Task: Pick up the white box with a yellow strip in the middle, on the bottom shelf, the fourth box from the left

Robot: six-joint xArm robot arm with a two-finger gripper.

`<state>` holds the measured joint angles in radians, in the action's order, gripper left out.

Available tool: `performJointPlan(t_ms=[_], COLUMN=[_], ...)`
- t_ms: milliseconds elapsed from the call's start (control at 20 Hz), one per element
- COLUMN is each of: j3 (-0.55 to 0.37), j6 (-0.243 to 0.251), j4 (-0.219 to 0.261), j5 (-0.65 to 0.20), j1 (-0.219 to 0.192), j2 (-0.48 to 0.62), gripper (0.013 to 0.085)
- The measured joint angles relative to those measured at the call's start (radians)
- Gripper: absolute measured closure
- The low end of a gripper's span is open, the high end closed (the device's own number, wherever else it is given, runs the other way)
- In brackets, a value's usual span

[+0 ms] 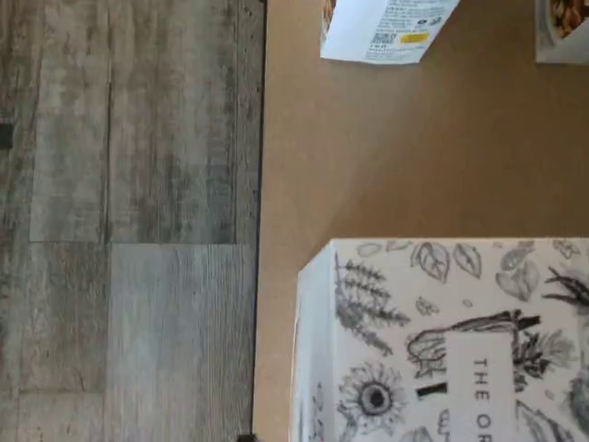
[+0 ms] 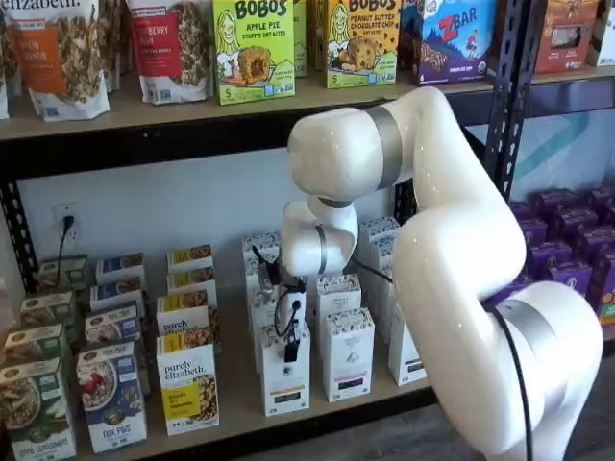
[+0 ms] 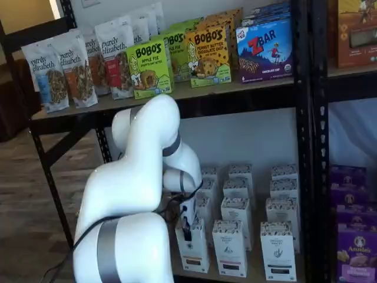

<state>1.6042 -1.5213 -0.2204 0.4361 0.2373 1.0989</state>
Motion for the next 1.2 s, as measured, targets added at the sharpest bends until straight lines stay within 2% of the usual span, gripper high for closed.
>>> performJointPlan(t_ms=[150, 550, 650, 700, 800, 850, 900, 1200], j3=[0.013, 0.031, 0.032, 0.032, 0.034, 0.035, 0.035, 0.034], j6=[0.021, 0.018, 0.018, 0.019, 0.018, 0.018, 0.018, 0.019], j4=[0.024, 0.024, 0.026, 0.029, 0.029, 0.03, 0.031, 0.032], j5=[0.003, 0.012, 0.017, 0.019, 0.025, 0.027, 0.029, 0.022], j1=[0.001, -0.004, -0.006, -0.007, -0.009, -0.009, -0.01, -0.01], j2=[0.013, 0.028, 0.028, 0.028, 0.028, 0.028, 0.029, 0.032], gripper=[0.013, 0.013, 0.021, 0.021, 0.029, 0.029, 0.033, 0.033])
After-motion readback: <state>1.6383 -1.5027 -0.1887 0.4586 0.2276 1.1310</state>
